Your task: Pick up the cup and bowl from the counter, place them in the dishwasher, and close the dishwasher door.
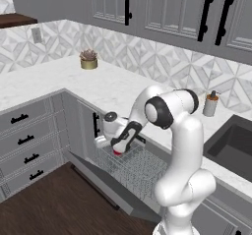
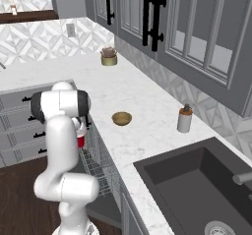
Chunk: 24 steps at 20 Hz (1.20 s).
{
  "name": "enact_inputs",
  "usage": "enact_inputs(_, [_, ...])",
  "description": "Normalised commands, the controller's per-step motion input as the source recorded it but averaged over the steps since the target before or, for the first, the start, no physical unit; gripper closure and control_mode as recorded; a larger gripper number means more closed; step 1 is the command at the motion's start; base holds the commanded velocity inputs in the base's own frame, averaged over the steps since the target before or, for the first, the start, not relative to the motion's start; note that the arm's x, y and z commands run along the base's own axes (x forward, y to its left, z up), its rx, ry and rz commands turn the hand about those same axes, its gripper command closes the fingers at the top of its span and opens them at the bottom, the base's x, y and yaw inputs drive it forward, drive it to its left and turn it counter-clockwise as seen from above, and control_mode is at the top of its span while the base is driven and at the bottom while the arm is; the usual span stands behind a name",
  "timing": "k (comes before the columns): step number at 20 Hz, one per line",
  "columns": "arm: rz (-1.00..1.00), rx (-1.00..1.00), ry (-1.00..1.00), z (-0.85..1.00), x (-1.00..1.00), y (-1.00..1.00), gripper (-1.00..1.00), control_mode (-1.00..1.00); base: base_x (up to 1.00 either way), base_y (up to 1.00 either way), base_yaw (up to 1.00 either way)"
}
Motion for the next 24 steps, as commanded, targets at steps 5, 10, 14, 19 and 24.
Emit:
enact_inputs(5, [-0.17, -0.01, 0.01, -0.28, 0.29, 0.02, 1.0, -1.0, 0.0, 0.0, 0.0])
enact_inputs(10, [-0.09, 0.0, 0.0, -0.24, 0.36, -0.11, 1.0, -1.0, 0.0, 0.0, 0.0])
enact_inputs(14, [-0.07, 0.0, -0.01, -0.06, 0.4, -0.1, 1.0, -1.0, 0.0, 0.0, 0.0])
enact_inputs(19, [-0.05, 0.0, -0.09, -0.23, 0.46, -0.02, 1.0, -1.0, 0.0, 0.0, 0.0])
enact_inputs(24, [0.0, 0.0, -0.02, -0.51, 0.51, 0.09, 1.0, -1.0, 0.0, 0.0, 0.0])
